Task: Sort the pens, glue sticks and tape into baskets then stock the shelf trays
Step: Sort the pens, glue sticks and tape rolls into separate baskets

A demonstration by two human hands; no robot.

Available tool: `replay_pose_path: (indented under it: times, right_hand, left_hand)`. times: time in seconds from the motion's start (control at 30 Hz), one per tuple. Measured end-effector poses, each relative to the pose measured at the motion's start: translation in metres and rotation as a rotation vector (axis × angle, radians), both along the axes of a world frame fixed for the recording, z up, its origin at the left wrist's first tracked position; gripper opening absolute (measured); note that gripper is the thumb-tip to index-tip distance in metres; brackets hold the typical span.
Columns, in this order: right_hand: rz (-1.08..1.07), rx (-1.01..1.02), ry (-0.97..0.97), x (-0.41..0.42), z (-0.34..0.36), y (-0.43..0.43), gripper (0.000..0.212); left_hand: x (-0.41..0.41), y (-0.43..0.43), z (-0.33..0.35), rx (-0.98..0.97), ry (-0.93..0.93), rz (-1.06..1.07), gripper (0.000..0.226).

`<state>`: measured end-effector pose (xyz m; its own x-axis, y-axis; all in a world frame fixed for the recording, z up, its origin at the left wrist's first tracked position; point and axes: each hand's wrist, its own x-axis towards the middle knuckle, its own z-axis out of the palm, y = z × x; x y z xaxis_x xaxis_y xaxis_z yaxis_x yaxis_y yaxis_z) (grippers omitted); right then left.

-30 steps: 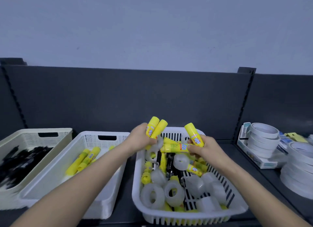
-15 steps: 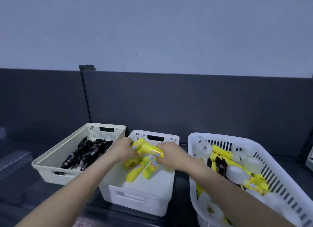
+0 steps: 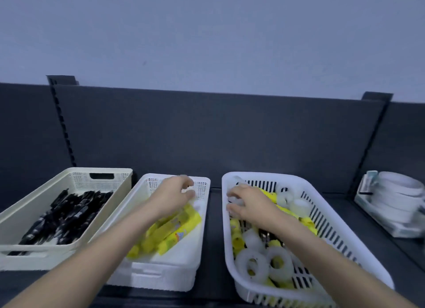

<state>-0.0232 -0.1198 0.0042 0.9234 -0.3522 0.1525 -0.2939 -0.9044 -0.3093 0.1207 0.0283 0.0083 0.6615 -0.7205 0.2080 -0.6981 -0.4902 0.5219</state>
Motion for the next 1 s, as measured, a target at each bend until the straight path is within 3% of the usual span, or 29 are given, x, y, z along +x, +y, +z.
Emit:
replay_pose_path:
  times: [0.43,0.67,0.73,1.0]
  right_hand:
    - [-0.349,0.022,-0.002,-0.099,-0.012,-0.102,0.03]
    - [-0.234,-0.07,0.191,-0.074,-0.014,-0.132,0.046]
    - [-0.204,-0.071,0.263,-0.06,-0.016,-0.14,0.05]
    - [-0.171,-0.036,0.341,-0.048,-0.025,-0.155,0.04]
  left_hand:
    - [-0.053,-0.115,-0.013,0.094,-0.009,-0.307,0.016]
    - [-0.049,-0.173,-0.024,0.305,-0.16,-0.403,0.025]
    - [-0.046,-0.188,-0.027,0.369,-0.198,-0.424,0.015]
    - [-0.041,-0.215,-0.036,0.584,-0.48,-0.469,0.015]
